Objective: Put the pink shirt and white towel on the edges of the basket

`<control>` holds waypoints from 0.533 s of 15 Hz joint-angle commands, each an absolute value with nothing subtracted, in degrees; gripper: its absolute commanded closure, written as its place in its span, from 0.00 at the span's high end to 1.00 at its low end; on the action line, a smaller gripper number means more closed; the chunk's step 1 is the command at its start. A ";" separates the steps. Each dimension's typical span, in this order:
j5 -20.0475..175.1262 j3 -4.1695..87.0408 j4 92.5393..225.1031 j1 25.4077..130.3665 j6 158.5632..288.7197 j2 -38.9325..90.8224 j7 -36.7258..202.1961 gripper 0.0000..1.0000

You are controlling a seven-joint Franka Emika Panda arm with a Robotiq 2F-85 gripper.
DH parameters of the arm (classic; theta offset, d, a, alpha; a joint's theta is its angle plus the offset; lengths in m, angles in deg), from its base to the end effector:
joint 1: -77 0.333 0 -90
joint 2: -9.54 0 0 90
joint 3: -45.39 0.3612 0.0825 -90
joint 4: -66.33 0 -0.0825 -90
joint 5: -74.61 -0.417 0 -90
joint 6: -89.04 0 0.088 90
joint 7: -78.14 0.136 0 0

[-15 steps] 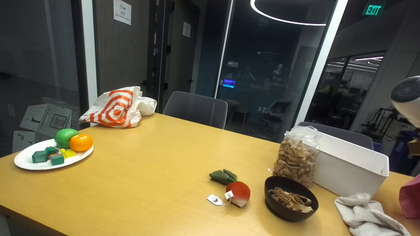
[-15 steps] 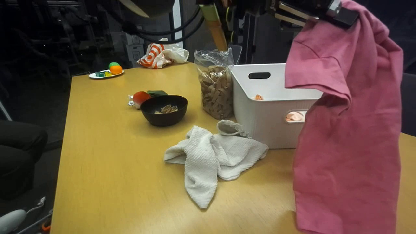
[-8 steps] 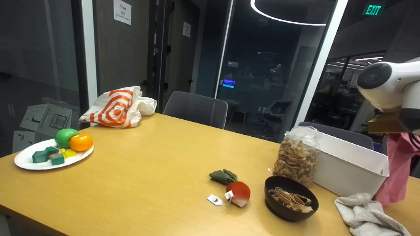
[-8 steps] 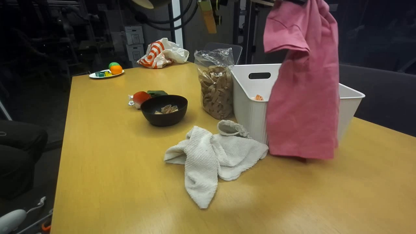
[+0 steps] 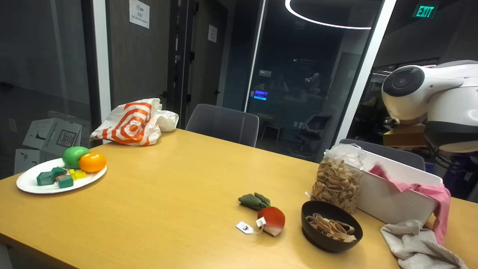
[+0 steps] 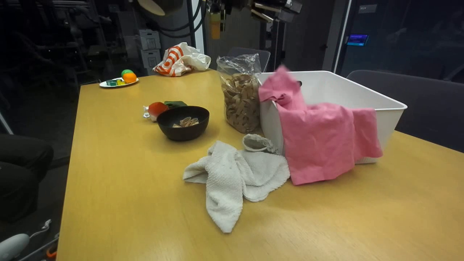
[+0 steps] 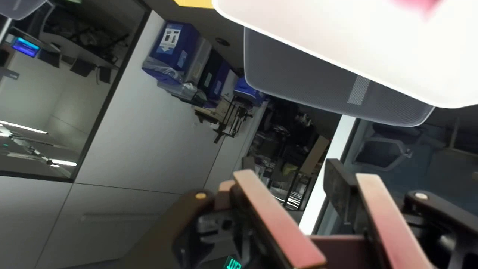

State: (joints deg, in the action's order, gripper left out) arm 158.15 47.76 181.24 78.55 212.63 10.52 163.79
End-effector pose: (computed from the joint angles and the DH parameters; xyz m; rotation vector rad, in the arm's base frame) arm 0.6332 -0.0211 0.5134 1.9942 -0.6069 1.1337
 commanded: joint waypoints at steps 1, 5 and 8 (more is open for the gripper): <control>157.84 47.07 180.57 78.11 216.48 11.62 164.48 0.85; 152.61 46.54 182.05 77.52 218.93 8.84 161.29 1.00; 138.56 46.14 185.34 77.03 221.26 4.76 151.08 1.00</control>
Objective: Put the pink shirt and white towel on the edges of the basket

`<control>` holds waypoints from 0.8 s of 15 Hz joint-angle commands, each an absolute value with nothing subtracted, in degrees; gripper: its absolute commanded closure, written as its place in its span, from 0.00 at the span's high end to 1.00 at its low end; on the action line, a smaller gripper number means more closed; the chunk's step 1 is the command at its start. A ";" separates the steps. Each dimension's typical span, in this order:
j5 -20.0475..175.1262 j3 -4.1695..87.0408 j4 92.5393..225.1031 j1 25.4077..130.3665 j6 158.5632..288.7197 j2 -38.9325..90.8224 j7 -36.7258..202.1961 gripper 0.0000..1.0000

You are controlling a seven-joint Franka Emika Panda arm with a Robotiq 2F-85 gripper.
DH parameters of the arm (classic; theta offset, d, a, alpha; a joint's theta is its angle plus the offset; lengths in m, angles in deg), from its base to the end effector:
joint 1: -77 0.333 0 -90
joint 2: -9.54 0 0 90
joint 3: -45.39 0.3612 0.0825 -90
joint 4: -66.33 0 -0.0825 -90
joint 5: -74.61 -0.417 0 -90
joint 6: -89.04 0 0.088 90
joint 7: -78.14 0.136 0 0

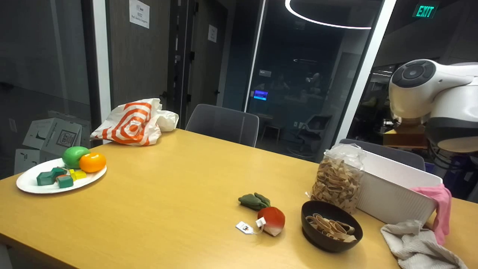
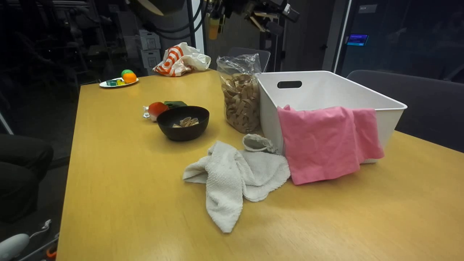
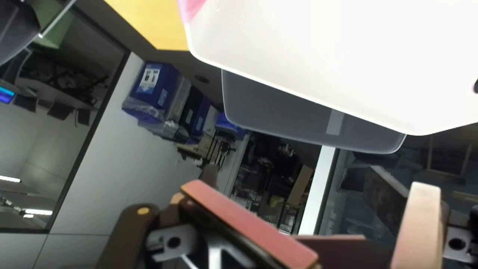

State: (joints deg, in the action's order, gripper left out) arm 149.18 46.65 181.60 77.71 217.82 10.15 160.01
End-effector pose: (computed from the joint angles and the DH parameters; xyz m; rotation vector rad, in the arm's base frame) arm 0.6313 -0.0274 0.5062 2.1387 -0.6813 1.0730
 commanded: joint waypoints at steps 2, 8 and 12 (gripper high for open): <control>128.95 45.66 188.45 77.24 220.86 1.85 143.47 1.00; 108.31 45.06 199.93 76.71 218.09 -4.39 126.29 1.00; 108.51 45.31 207.60 74.53 219.59 -4.17 126.69 1.00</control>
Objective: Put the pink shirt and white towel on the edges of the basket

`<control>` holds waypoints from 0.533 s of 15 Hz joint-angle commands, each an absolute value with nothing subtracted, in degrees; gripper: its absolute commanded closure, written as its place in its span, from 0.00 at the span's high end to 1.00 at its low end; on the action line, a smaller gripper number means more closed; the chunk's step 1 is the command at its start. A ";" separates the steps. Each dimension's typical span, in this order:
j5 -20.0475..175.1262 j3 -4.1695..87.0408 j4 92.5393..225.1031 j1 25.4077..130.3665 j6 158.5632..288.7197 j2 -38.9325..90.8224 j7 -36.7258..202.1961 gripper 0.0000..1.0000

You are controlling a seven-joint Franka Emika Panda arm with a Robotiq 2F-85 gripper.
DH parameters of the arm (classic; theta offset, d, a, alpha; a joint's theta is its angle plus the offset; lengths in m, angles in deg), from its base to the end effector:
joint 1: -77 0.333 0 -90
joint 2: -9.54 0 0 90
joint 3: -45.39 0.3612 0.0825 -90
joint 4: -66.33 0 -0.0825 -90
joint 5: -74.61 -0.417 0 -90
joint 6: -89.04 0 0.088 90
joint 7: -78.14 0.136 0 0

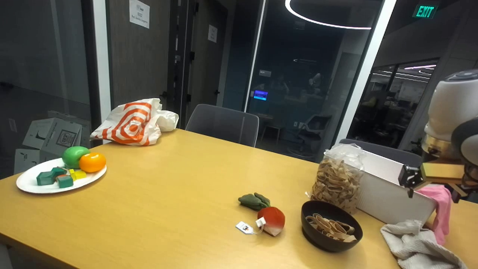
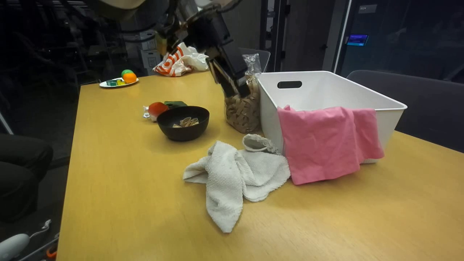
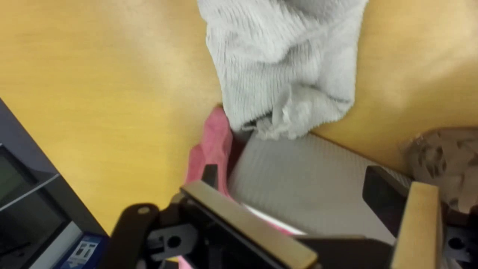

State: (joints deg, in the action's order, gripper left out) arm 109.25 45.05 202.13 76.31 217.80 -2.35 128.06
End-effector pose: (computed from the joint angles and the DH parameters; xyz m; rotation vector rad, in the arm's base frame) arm 0.5020 -0.0380 0.4187 2.6180 -0.7013 0.3796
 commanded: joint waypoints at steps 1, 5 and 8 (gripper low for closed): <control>109.98 45.32 209.04 73.83 220.29 -3.85 127.55 1.00; 112.07 44.50 212.84 71.37 221.55 -2.30 127.17 1.00; 110.04 43.08 214.60 70.43 224.64 -1.98 124.80 1.00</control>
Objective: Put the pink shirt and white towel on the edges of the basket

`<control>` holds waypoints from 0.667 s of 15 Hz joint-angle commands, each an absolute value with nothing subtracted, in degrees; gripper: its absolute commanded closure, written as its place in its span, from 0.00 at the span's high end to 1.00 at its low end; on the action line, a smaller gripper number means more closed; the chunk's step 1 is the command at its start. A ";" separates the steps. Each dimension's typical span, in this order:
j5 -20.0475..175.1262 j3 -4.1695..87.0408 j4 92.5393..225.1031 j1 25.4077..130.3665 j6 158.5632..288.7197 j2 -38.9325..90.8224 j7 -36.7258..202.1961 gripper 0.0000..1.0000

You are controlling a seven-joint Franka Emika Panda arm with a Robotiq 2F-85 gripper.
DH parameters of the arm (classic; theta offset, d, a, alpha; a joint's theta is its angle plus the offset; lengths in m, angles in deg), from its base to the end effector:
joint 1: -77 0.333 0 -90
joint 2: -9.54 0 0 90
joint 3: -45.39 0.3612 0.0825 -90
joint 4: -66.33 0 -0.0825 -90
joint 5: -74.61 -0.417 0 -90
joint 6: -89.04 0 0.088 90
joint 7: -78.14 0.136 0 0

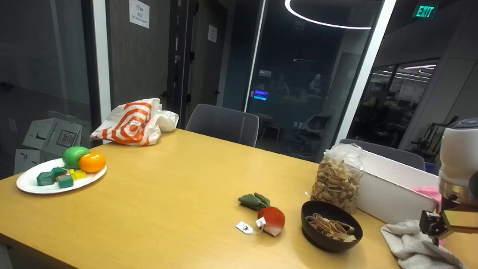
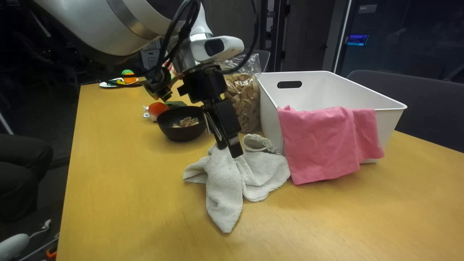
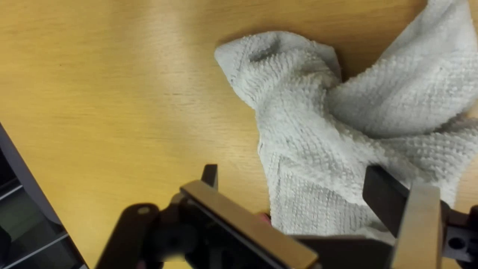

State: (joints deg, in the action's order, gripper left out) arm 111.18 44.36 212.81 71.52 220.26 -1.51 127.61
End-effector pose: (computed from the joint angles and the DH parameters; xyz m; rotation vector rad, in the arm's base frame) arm 0.4413 -0.0768 0.3281 2.5931 -0.7045 0.1405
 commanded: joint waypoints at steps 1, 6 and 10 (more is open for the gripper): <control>108.79 42.54 215.11 70.30 226.60 -1.68 123.85 1.00; 88.30 40.21 214.94 72.37 228.92 0.06 116.91 1.00; 81.85 42.28 215.54 70.79 230.94 0.33 113.16 1.00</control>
State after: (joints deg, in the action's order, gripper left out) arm 82.72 41.52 215.18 71.34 228.18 0.29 114.68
